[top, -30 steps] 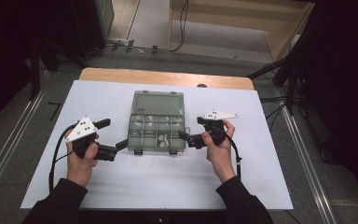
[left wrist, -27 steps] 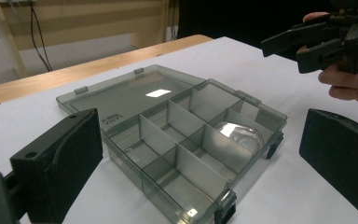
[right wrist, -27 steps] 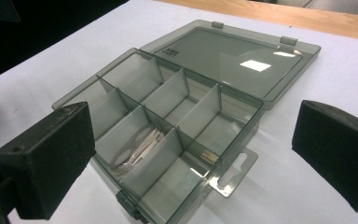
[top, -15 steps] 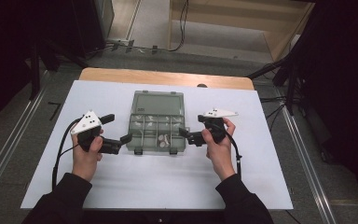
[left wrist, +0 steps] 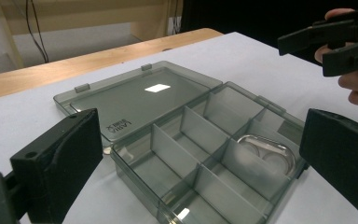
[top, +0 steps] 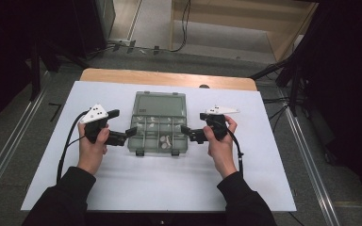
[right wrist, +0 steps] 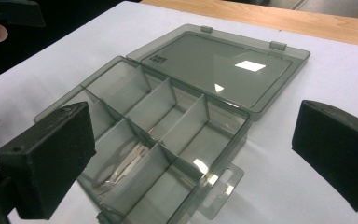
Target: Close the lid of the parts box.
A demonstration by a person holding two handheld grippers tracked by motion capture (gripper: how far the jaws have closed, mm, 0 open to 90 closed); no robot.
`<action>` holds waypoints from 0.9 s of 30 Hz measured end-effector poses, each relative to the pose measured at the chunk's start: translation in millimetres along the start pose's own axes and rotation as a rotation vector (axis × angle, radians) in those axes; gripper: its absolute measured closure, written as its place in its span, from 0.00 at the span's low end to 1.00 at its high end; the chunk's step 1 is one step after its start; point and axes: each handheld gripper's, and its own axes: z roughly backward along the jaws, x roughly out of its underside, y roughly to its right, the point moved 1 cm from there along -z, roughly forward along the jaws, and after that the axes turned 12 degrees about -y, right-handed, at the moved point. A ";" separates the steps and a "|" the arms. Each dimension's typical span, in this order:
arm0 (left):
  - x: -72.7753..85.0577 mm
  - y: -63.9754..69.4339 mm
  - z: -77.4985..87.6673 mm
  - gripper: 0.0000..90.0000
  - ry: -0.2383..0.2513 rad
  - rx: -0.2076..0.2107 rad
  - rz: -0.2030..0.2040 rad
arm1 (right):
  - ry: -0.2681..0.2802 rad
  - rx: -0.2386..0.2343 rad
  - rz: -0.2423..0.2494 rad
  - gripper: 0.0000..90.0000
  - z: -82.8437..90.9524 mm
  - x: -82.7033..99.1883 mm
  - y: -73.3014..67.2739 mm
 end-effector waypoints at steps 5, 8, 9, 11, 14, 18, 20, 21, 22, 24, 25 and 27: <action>-5.3 -4.7 -3.6 0.00 -0.007 -0.007 -0.002 | 0.007 -0.002 -0.016 0.00 -1.8 -3.0 6.6; -8.1 -7.6 -6.0 0.00 -0.012 -0.004 0.000 | 0.016 -0.014 -0.031 0.00 -2.7 -5.6 10.1; -8.6 -8.3 -6.7 0.00 -0.012 -0.003 0.001 | 0.021 -0.018 -0.034 0.00 -3.2 -6.5 11.2; -10.1 -10.4 -9.1 0.00 -0.009 0.001 0.006 | 0.026 -0.017 -0.041 0.00 -4.1 -8.1 12.8; -11.8 -13.3 -13.0 0.00 -0.014 -0.003 0.010 | 0.027 -0.022 -0.044 0.00 -6.4 -10.2 14.6; -13.4 -18.8 -17.6 0.00 -0.016 0.004 0.030 | 0.016 -0.018 -0.044 0.00 -10.6 -12.7 16.3; -13.5 -23.0 -20.6 0.01 -0.021 0.012 0.049 | 0.013 -0.021 -0.051 0.00 -12.6 -13.8 17.7; -13.4 -25.1 -22.2 0.01 -0.026 0.010 0.056 | 0.011 -0.023 -0.053 0.00 -13.6 -14.3 18.5; -13.3 -26.7 -23.5 0.01 -0.028 0.011 0.061 | 0.012 -0.027 -0.055 0.00 -14.6 -14.9 19.3; -13.3 -30.8 -25.7 0.01 -0.030 0.020 0.081 | 0.011 -0.031 -0.061 0.00 -16.2 -16.1 20.7; -13.8 -33.4 -26.7 0.01 -0.028 0.024 0.091 | 0.012 -0.030 -0.063 0.00 -16.9 -16.6 21.2; -15.0 -37.2 -28.8 0.01 -0.031 0.018 0.100 | 0.012 -0.034 -0.068 0.00 -18.1 -18.5 23.0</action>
